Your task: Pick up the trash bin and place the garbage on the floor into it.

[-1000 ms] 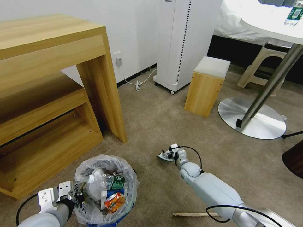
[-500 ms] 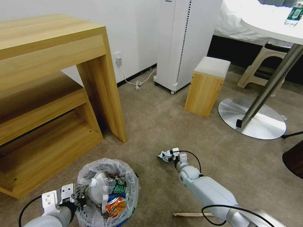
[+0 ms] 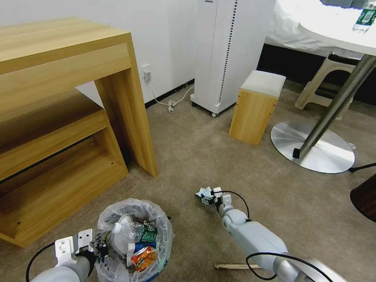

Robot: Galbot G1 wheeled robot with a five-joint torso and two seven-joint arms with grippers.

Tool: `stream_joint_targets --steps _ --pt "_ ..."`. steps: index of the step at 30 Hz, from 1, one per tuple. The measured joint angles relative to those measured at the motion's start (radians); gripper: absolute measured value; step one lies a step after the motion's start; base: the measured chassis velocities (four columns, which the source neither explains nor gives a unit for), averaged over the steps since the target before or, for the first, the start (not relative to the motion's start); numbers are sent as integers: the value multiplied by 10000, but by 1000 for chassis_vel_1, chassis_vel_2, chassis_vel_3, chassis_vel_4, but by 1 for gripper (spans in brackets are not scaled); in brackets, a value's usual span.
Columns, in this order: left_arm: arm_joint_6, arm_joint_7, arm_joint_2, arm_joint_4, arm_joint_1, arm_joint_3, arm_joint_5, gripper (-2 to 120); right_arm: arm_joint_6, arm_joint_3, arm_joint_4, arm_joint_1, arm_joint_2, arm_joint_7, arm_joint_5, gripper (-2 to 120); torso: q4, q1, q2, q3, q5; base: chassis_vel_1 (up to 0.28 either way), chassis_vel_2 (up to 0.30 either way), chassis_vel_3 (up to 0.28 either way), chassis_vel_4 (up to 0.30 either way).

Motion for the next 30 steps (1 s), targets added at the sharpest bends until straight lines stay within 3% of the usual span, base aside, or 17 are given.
stream_joint_targets --steps 10,16,18,20,22,25,30 --pt "-31 39 81 156 -116 86 -26 0 132 110 -442 0 269 -61 -146 94 0 0 0 0 0 0 0 0 0" --pt "-69 41 85 189 -161 105 17 0 211 101 -420 -37 247 -134 -146 71 -1 0 0 -1 0 0 0 0 0" --pt "-69 41 85 189 -161 105 17 0 213 100 -419 -37 246 -136 -145 71 0 0 0 0 -1 0 0 0 0" --pt "-75 44 56 192 -171 135 41 0 222 93 -416 -37 246 -159 -106 55 0 0 0 0 -1 0 0 0 0" --pt "-79 46 46 192 -169 135 54 0 222 91 -415 -40 253 -154 -82 52 0 0 0 -1 -1 0 0 0 0" --pt "-117 58 44 154 -154 129 79 0 229 74 -372 -49 277 -76 -79 34 0 0 0 0 -1 0 0 0 0" --pt "-139 62 50 112 -131 100 86 0 239 24 -112 -62 239 24 -57 22 0 0 0 0 0 0 0 0 0"
